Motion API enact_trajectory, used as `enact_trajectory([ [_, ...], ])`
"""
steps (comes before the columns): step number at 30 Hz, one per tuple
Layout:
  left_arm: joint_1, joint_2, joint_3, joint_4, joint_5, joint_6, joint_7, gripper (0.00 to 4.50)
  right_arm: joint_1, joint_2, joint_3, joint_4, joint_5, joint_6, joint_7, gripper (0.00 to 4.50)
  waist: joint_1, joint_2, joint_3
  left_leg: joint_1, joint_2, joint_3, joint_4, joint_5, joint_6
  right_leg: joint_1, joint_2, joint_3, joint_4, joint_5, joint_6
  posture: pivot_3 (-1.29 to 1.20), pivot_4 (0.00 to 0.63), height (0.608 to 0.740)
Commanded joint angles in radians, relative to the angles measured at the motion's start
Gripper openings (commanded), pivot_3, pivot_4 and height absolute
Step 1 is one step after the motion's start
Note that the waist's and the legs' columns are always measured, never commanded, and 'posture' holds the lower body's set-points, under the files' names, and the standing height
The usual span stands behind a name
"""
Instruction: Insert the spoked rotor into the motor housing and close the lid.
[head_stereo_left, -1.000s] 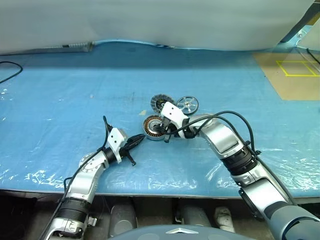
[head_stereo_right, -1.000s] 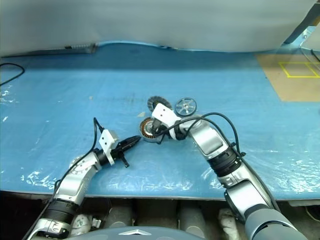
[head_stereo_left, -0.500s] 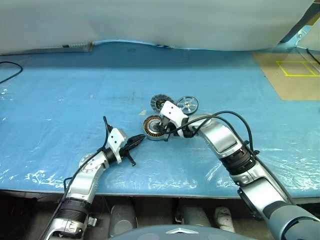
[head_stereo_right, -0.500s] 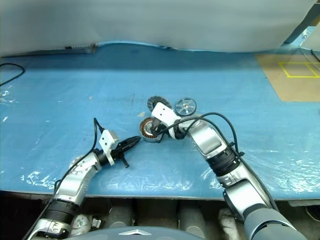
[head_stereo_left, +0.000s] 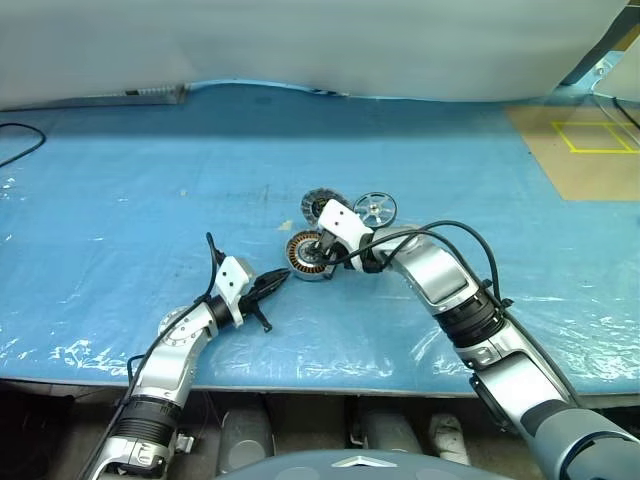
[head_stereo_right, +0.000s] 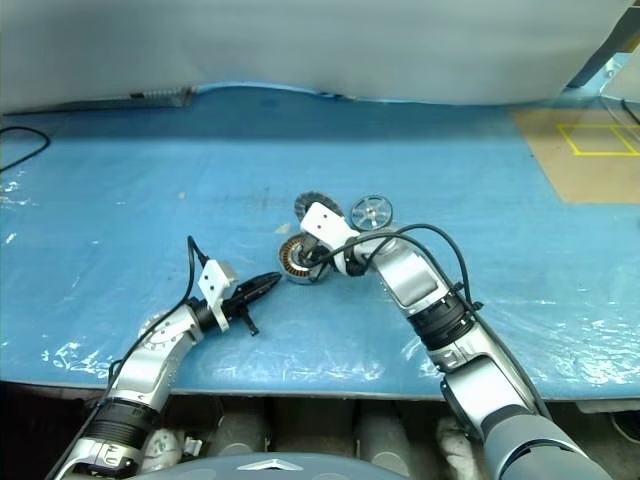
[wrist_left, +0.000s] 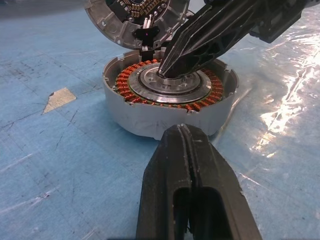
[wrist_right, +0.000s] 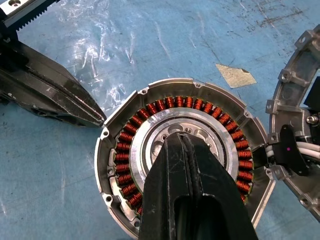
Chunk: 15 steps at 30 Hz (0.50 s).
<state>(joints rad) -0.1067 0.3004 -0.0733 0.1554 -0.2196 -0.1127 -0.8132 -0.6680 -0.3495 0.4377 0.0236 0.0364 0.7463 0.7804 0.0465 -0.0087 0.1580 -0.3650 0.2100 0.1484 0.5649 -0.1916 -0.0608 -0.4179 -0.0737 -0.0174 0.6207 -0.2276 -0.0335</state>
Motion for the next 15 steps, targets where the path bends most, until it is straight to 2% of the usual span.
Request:
enact_trajectory([
  [1, -0.003, -0.003, -0.003, -0.002, -0.003, -0.017, 0.002, 0.05, 0.02, -0.013, 0.024, -0.017, -0.012, 0.013, 0.01, 0.0, 0.0, 0.0, 0.0, 0.0, 0.0, 0.0, 0.0, 0.0, 0.0, 0.0, 0.0, 0.0, 0.0, 0.0, 0.0, 0.0, 0.15, 0.74],
  [15, 0.0, -0.002, -0.005, 0.001, -0.001, -0.016, 0.002, 0.05, 0.028, 0.012, 0.008, -0.029, 0.003, 0.002, 0.005, 0.0, -0.001, 0.0, 0.0, 0.0, 0.0, 0.0, 0.0, 0.0, 0.0, 0.0, 0.0, 0.0, 0.0, 0.0, 0.0, 0.0, 0.15, 0.74],
])
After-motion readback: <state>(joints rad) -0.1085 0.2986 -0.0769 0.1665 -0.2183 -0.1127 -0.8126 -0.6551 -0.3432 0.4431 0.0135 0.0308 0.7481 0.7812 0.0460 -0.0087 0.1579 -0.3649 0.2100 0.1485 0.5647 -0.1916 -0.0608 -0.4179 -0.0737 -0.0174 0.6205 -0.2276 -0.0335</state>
